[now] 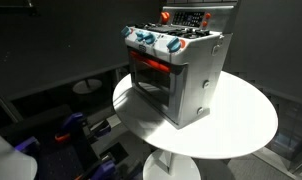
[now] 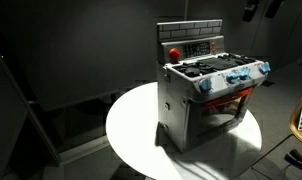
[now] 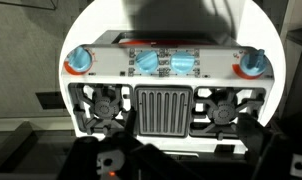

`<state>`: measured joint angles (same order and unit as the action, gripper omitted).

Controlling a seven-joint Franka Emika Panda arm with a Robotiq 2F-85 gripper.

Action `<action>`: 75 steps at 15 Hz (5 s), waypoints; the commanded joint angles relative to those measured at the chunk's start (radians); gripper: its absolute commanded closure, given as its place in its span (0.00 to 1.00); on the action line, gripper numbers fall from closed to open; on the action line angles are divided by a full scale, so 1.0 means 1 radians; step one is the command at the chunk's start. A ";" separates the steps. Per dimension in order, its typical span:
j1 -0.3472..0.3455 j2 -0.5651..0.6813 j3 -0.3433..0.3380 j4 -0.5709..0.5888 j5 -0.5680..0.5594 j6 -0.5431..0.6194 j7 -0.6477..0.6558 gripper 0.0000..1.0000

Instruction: Press a button on the stove

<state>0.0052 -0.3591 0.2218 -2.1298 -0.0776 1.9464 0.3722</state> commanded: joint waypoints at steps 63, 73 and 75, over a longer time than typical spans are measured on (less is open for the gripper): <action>0.007 0.373 -0.255 0.372 -0.083 -0.214 0.087 0.00; 0.007 0.175 -0.242 0.276 0.058 -0.309 -0.241 0.00; 0.010 0.124 -0.234 0.240 0.052 -0.308 -0.273 0.00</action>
<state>0.0179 -0.1443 -0.0250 -1.8226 -0.0368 1.6449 0.1592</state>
